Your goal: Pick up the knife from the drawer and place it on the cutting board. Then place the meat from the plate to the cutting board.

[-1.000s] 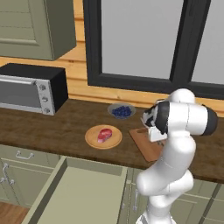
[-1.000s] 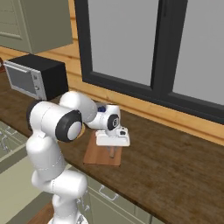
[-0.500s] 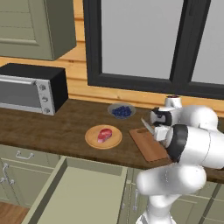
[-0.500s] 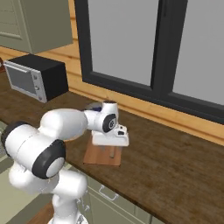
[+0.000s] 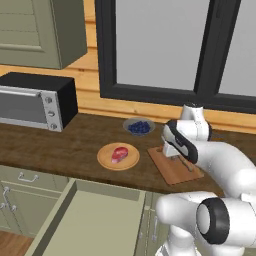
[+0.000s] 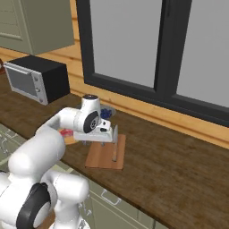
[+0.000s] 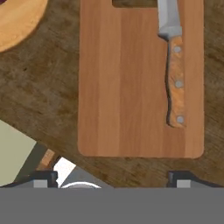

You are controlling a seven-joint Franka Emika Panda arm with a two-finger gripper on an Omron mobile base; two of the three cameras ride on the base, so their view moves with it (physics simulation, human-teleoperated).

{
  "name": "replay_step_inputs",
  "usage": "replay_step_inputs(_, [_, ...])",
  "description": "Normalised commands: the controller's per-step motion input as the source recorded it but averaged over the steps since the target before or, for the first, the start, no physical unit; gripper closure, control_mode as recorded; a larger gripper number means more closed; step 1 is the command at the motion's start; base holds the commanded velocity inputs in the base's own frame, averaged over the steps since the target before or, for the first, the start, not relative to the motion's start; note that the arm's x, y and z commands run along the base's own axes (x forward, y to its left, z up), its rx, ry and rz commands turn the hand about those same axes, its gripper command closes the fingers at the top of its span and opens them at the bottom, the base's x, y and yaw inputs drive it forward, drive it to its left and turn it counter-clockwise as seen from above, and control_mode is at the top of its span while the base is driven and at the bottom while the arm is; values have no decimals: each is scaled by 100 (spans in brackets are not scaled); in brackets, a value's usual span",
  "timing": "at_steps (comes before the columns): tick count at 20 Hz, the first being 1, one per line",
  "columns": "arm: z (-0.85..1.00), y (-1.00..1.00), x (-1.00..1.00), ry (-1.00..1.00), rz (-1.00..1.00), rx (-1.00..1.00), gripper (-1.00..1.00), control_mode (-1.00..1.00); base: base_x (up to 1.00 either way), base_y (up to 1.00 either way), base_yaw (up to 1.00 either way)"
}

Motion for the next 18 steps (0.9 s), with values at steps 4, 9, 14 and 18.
replay_step_inputs(4, [29,100,4,-1,-12,7,-100,-100,0,0,0])
replay_step_inputs(9, [17,96,13,0,-19,5,-100,-100,0,0,0])
replay_step_inputs(14, [0,87,31,1,-19,1,-100,-100,0,0,0])
replay_step_inputs(18, [0,73,49,0,-13,0,-100,-100,0,0,0])
